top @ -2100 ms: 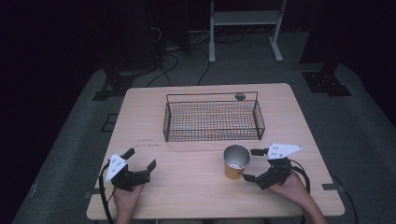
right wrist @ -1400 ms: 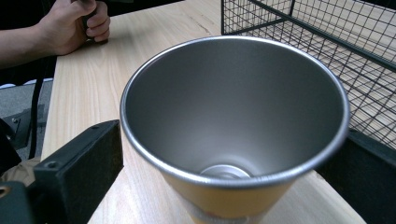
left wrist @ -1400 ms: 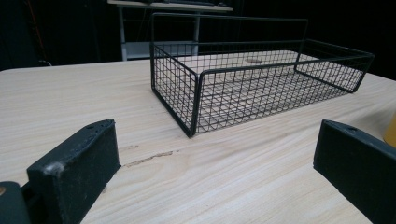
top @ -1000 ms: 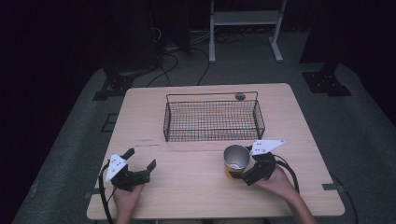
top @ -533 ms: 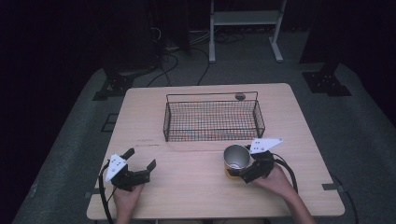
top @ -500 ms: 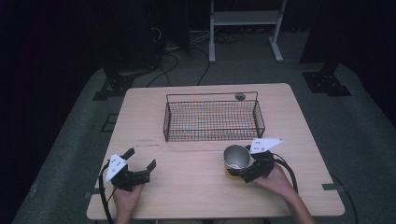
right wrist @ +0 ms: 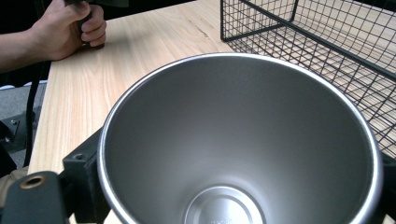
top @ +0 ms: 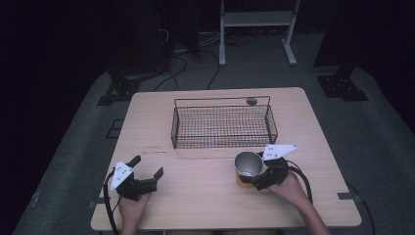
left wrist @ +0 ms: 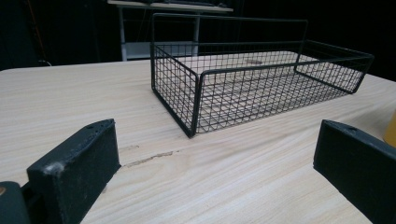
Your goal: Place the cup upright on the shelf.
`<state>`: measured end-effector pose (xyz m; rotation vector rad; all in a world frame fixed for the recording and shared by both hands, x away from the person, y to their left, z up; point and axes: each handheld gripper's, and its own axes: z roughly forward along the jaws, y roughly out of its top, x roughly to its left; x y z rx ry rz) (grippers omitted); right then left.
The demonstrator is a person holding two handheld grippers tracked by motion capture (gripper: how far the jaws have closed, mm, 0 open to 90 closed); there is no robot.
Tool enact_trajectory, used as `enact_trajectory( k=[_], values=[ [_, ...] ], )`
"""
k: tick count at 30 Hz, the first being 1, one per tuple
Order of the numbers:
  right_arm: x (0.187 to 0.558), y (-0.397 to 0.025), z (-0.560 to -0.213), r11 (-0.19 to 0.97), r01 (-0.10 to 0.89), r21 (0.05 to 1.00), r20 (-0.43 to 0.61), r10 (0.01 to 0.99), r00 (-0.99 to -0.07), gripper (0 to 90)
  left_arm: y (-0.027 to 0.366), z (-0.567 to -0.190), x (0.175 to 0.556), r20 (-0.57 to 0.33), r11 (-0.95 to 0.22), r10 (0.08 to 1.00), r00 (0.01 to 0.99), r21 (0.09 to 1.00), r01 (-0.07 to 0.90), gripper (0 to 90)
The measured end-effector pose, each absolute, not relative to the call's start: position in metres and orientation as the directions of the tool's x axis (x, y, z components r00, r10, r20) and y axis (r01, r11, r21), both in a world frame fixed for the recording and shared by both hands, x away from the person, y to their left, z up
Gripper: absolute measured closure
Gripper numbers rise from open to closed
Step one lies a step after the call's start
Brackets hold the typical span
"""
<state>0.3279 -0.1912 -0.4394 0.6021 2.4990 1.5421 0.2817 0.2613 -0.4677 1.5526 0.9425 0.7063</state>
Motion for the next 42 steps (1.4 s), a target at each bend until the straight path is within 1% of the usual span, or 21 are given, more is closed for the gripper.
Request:
enact_trajectory(
  k=[3, 4, 10, 21, 27, 31, 38, 42],
  values=[
    [0.328, -0.192, -0.438, 0.386, 0.267, 0.883, 0.096, 0.409, -0.908, 10.4, 0.261, -0.468, 0.282, -0.054, -0.049, 0.865, 0.500, 0.980, 0.191, 0.0],
    [0.328, -0.192, -0.436, 0.382, 0.268, 0.884, 0.098, 0.409, -0.907, 12.5, 0.261, -0.468, 0.282, -0.054, -0.049, 0.865, 0.500, 0.980, 0.191, 0.0],
    [0.329, -0.190, -0.428, 0.378, 0.269, 0.886, 0.110, 0.392, -0.913, 12.5, 0.261, -0.468, 0.282, -0.052, -0.051, 0.864, 0.500, 0.980, 0.190, 0.0],
    [0.334, -0.188, -0.407, 0.330, 0.274, 0.903, 0.144, 0.369, -0.918, 12.6, 0.261, -0.468, 0.282, -0.052, -0.051, 0.864, 0.500, 0.981, 0.190, 0.0],
    [0.343, -0.185, -0.386, 0.318, 0.280, 0.906, 0.158, 0.360, -0.920, 12.6, 0.261, -0.468, 0.282, -0.051, -0.052, 0.864, 0.501, 0.980, 0.190, 0.0],
    [0.348, -0.184, -0.378, 0.314, 0.283, 0.906, 0.161, 0.362, -0.918, 12.6, 0.261, -0.468, 0.282, -0.052, -0.052, 0.864, 0.501, 0.980, 0.190, 0.0],
    [0.368, -0.182, -0.362, 0.285, 0.295, 0.912, 0.181, 0.366, -0.913, 12.6, 0.261, -0.468, 0.282, -0.055, -0.049, 0.863, 0.502, 0.980, 0.192, 0.0],
    [0.379, -0.179, -0.353, 0.293, 0.293, 0.910, 0.170, 0.380, -0.909, 12.6, 0.261, -0.468, 0.282, -0.056, -0.048, 0.863, 0.502, 0.980, 0.192, 0.0]
  ],
)
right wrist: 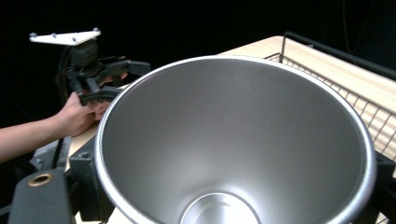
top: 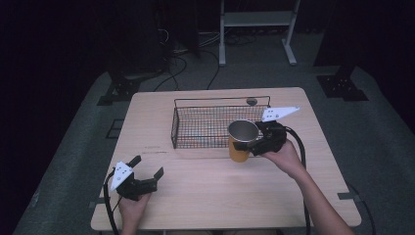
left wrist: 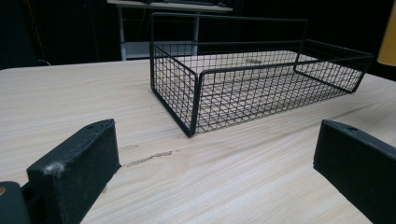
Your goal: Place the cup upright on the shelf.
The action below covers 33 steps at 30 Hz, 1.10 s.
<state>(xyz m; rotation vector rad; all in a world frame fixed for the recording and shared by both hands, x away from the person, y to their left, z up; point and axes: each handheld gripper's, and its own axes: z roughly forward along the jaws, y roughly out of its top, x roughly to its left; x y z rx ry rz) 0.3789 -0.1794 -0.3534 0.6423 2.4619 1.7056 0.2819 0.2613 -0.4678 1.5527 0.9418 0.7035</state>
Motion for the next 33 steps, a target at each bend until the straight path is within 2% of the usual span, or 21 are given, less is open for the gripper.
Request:
enact_trajectory(
  k=[16, 33],
  values=[
    [0.431, -0.167, -0.341, 0.308, 0.321, 0.895, 0.178, 0.413, -0.893, 12.6, 0.262, -0.468, 0.282, -0.062, -0.042, 0.862, 0.503, 0.980, 0.193, 0.0],
    [0.472, -0.156, -0.347, 0.299, 0.352, 0.887, 0.192, 0.455, -0.870, 12.5, 0.262, -0.468, 0.282, -0.062, -0.042, 0.861, 0.505, 0.980, 0.192, 0.0]
  ],
)
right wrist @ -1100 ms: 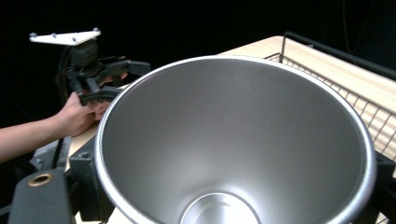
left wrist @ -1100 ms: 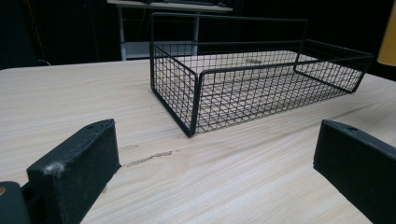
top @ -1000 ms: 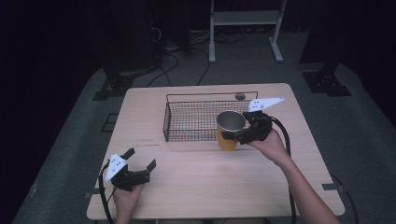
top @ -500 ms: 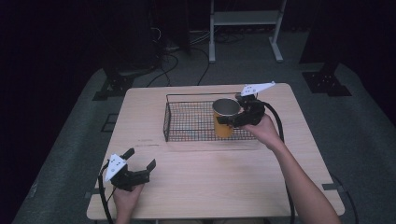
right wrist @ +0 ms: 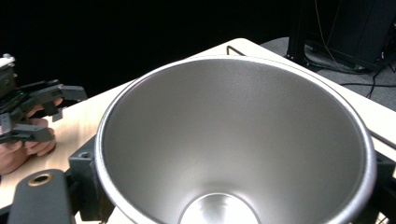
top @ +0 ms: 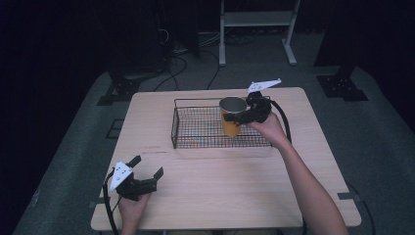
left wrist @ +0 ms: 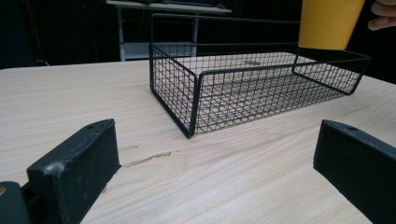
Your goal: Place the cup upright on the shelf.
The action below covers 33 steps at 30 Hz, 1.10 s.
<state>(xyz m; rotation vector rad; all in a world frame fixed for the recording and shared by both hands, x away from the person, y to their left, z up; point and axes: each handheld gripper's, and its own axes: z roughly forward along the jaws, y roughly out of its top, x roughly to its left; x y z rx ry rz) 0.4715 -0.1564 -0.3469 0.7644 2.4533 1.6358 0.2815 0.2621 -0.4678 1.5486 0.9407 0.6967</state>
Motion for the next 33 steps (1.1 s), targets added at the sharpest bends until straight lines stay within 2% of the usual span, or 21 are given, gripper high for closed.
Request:
enact_trajectory(
  k=[16, 33],
  values=[
    [0.499, -0.146, -0.347, 0.295, 0.355, 0.887, 0.178, 0.490, -0.853, 12.5, 0.263, -0.468, 0.281, -0.067, -0.035, 0.861, 0.503, 0.981, 0.190, 0.0],
    [0.522, -0.145, -0.377, 0.307, 0.423, 0.853, 0.212, 0.535, -0.817, 12.5, 0.263, -0.468, 0.281, -0.066, -0.036, 0.861, 0.505, 0.981, 0.189, 0.0]
  ],
)
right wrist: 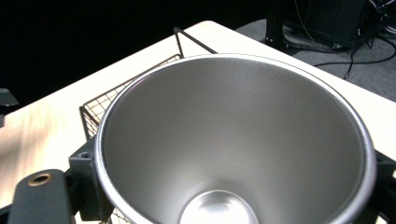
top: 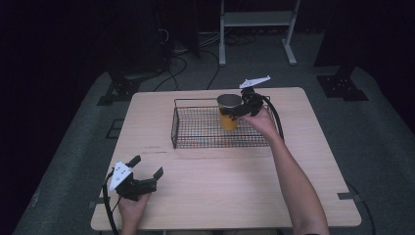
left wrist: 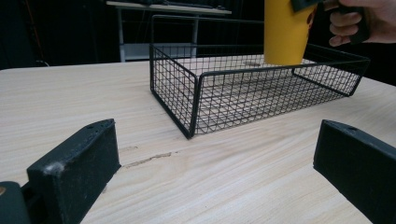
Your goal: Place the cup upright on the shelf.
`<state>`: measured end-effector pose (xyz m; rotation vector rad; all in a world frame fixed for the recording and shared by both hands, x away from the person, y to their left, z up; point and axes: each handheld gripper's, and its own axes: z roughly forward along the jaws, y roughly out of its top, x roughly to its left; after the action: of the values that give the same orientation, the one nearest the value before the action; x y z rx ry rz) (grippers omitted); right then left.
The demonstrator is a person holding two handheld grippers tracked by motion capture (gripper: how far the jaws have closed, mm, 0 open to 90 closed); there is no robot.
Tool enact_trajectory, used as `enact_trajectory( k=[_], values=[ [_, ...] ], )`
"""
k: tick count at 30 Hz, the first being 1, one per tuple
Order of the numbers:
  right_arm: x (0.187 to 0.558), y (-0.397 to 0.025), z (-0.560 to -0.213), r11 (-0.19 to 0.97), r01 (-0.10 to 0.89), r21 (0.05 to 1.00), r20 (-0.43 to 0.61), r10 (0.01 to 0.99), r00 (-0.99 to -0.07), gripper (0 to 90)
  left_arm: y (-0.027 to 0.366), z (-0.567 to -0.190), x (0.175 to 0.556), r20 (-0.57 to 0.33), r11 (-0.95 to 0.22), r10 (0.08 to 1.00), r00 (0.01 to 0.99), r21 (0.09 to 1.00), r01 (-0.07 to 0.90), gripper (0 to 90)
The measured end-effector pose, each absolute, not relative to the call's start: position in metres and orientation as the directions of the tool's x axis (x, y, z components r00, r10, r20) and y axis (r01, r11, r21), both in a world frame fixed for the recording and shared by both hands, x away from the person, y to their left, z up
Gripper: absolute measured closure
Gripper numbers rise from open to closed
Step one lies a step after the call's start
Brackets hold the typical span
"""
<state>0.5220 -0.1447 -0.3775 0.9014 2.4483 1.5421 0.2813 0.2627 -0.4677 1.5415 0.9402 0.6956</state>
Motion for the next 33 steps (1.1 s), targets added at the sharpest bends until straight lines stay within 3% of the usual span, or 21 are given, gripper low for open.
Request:
enact_trajectory(
  k=[16, 33],
  values=[
    [0.533, -0.133, -0.402, 0.356, 0.451, 0.819, 0.195, 0.566, -0.801, 12.4, 0.263, -0.468, 0.281, -0.067, -0.034, 0.860, 0.505, 0.982, 0.187, 0.0],
    [0.533, -0.124, -0.414, 0.446, 0.410, 0.796, 0.123, 0.544, -0.830, 11.7, 0.263, -0.468, 0.281, -0.068, -0.031, 0.861, 0.503, 0.982, 0.186, 0.0]
  ],
)
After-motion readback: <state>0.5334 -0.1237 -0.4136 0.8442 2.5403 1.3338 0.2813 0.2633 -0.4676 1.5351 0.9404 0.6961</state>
